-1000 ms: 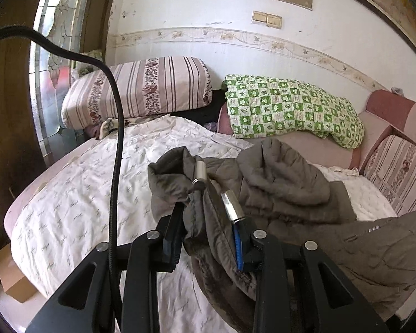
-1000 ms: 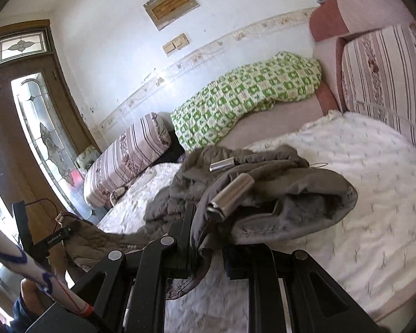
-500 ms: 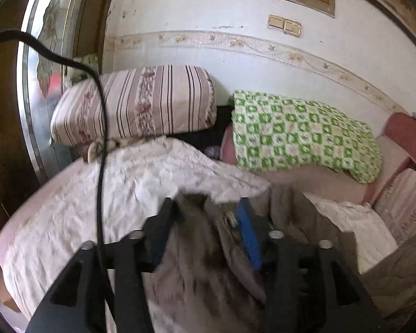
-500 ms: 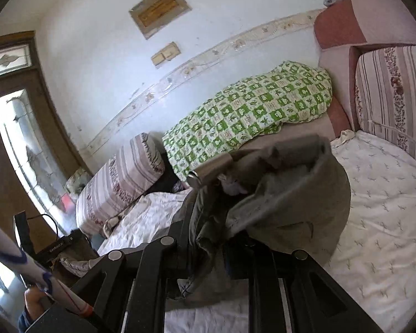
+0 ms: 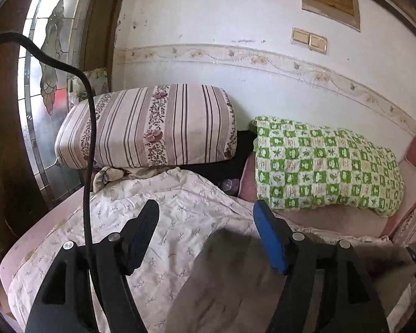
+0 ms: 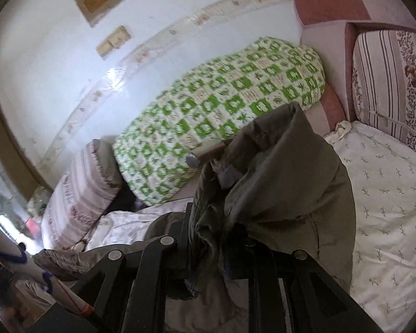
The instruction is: Fold large clothes
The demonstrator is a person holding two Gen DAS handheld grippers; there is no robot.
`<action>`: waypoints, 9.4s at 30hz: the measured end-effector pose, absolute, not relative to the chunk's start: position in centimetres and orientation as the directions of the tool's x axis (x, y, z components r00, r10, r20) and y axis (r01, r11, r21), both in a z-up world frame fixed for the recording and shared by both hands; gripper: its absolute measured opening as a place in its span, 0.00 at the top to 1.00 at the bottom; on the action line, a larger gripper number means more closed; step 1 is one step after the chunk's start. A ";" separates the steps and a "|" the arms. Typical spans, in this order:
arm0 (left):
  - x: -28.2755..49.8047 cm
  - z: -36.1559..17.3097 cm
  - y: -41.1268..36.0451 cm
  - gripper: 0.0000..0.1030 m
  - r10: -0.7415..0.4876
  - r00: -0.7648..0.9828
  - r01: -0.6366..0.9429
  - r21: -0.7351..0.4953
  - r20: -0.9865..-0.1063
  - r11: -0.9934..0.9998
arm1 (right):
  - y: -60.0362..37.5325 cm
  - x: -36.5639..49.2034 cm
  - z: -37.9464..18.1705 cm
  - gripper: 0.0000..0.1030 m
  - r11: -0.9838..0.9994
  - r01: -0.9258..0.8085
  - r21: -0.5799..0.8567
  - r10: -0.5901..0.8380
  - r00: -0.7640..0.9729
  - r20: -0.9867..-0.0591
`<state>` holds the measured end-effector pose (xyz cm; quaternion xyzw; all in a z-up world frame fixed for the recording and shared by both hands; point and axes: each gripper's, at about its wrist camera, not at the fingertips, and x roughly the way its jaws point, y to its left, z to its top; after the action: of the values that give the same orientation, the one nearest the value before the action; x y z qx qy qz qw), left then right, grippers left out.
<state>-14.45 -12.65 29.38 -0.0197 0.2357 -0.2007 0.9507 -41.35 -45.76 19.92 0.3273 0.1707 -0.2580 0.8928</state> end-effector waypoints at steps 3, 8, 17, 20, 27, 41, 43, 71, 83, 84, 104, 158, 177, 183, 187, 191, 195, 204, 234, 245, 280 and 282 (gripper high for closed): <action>-14.7 28.1 -13.1 0.32 -0.420 0.785 0.414 -0.118 -0.455 0.903 | -47.8 -39.3 18.7 0.83 0.621 0.602 0.502 -0.344 0.784 -0.516; -15.1 22.4 -18.6 0.32 -0.498 0.634 0.569 -0.079 -0.592 0.819 | -50.3 -36.5 16.3 0.82 0.582 0.644 0.496 -0.333 0.746 -0.577; -11.9 13.3 -25.3 0.33 -0.389 0.553 0.554 -0.024 -0.736 0.832 | -51.9 -35.7 14.6 0.52 0.572 0.614 0.545 -0.266 0.767 -0.584; -10.7 11.6 -26.5 0.33 -0.351 0.545 0.542 -0.001 -0.761 0.841 | -52.1 -36.9 15.4 0.36 0.596 0.563 0.573 -0.249 0.807 -0.535; -10.3 10.7 -27.5 0.33 -0.338 0.564 0.531 0.017 -0.753 0.847 | -50.5 -39.2 15.0 0.35 0.708 0.517 0.481 -0.206 0.802 -0.560; -7.9 8.2 -29.2 0.26 -0.290 0.561 0.498 0.036 -0.776 0.867 | -52.4 -34.9 4.6 0.38 0.749 0.604 0.273 -0.214 0.611 -0.762; -7.7 8.2 -29.3 0.26 -0.277 0.554 0.490 0.039 -0.785 0.871 | -53.3 -35.0 4.2 0.38 0.729 0.607 0.317 -0.177 0.614 -0.769; -19.0 6.8 -19.2 0.26 -0.366 0.617 0.506 -0.005 -0.697 0.863 | -39.0 -42.1 3.5 0.35 0.822 0.521 0.232 -0.249 0.694 -0.675; -21.4 8.6 -19.4 0.26 -0.387 0.697 0.486 0.000 -0.604 0.874 | -34.8 -42.7 7.6 0.37 0.869 0.459 0.183 -0.304 0.789 -0.534; -21.2 8.3 -19.5 0.26 -0.378 0.696 0.481 0.006 -0.611 0.876 | -34.1 -42.1 7.4 0.37 0.887 0.429 0.173 -0.277 0.792 -0.544; -16.8 6.7 -16.3 0.23 -0.282 0.654 0.351 -0.049 -0.702 0.935 | -43.8 -46.2 4.8 0.38 0.654 0.668 0.355 -0.339 0.679 -0.651; -16.6 6.9 -12.9 0.21 -0.134 0.704 0.272 0.090 -0.698 0.958 | -42.7 -48.2 5.1 0.35 0.671 0.651 0.356 -0.283 0.667 -0.689; -16.7 6.8 -13.1 0.21 -0.130 0.706 0.268 0.093 -0.696 0.959 | -42.1 -48.8 6.0 0.35 0.677 0.644 0.356 -0.293 0.680 -0.672; -16.6 6.8 -13.0 0.20 -0.129 0.708 0.270 0.097 -0.694 0.958 | -42.3 -48.0 4.9 0.35 0.681 0.643 0.349 -0.261 0.659 -0.705; -16.6 6.8 -13.0 0.21 -0.131 0.708 0.271 0.096 -0.694 0.958 | -42.3 -48.4 5.3 0.35 0.677 0.640 0.363 -0.259 0.669 -0.697; -16.6 6.9 -12.9 0.21 -0.136 0.705 0.274 0.092 -0.696 0.957 | -42.5 -49.1 5.8 0.35 0.661 0.652 0.372 -0.271 0.670 -0.691; -16.9 7.1 -12.8 0.21 -0.142 0.701 0.280 0.087 -0.699 0.956 | -42.9 -49.7 5.9 0.35 0.644 0.666 0.377 -0.281 0.664 -0.692; -17.0 7.4 -11.8 0.21 -0.186 0.654 0.285 0.012 -0.733 0.958 | -44.4 -51.3 5.2 0.34 0.560 0.703 0.438 -0.267 0.654 -0.708; -12.2 2.1 -7.1 0.06 -0.582 0.377 0.042 -0.615 -0.720 0.787 | -49.2 -54.2 -1.9 0.19 0.120 0.580 0.806 -0.173 0.812 -0.558; -12.2 4.5 -10.9 0.53 -0.553 0.430 0.227 -0.507 -0.714 0.831 | -49.1 -51.5 1.3 0.60 0.365 0.625 0.690 -0.218 0.778 -0.589; -27.3 12.2 -12.4 0.39 -0.437 0.691 0.469 -0.103 -0.575 0.877 | -34.7 -56.1 11.7 0.31 0.707 0.630 0.322 -0.418 0.739 -0.529; -28.8 11.9 -15.4 0.38 -0.469 0.674 0.540 -0.052 -0.571 0.840 | -33.0 -53.0 10.7 0.31 0.777 0.572 0.264 -0.364 0.749 -0.553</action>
<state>-28.76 -15.40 11.88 0.0603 0.2944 -0.2762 0.9129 -52.96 -32.97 10.72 0.2135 0.2433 -0.2571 0.9105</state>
